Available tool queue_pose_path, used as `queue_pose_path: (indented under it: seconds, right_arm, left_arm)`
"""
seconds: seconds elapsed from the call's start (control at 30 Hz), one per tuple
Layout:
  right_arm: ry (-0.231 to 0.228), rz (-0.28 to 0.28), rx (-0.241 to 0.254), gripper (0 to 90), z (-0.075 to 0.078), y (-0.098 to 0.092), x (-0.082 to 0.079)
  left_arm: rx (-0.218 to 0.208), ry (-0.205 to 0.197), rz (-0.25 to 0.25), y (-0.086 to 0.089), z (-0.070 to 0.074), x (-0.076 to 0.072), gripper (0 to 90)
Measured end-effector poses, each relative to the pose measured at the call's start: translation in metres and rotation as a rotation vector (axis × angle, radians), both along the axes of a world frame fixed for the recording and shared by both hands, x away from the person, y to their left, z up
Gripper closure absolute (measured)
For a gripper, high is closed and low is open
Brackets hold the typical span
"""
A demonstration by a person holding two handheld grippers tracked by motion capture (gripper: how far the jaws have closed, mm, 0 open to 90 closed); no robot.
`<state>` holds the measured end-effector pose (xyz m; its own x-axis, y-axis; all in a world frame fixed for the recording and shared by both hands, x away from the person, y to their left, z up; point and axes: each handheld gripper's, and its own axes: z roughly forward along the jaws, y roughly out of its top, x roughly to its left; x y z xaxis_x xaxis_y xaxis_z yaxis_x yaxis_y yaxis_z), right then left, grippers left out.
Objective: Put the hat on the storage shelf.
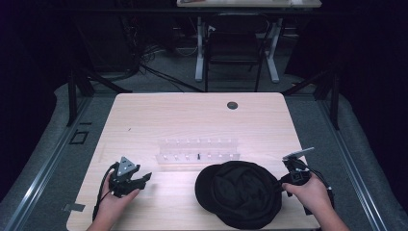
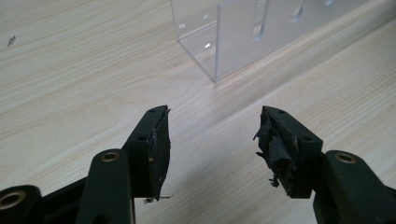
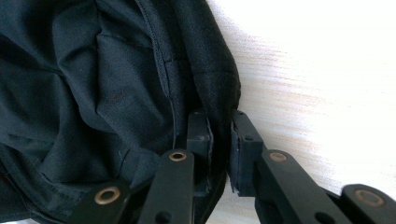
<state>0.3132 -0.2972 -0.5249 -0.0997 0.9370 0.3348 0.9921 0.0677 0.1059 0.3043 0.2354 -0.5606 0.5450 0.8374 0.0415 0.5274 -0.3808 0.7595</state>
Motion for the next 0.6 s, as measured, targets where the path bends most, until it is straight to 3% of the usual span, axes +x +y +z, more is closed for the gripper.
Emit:
queue_pose_path:
  seconds: [0.17, 0.6]
  right_arm:
    - [0.002, 0.006, 0.016, 86.3, 0.001, 0.001, 0.000]
    - [-0.009, 0.008, 0.049, 87.8, 0.012, -0.001, -0.001]
  left_arm:
    - [-0.003, -0.002, 0.001, 0.000, 0.000, 0.000, 43.8]
    - [-0.003, 0.000, 0.000, 0.000, 0.000, 0.000, 43.8]
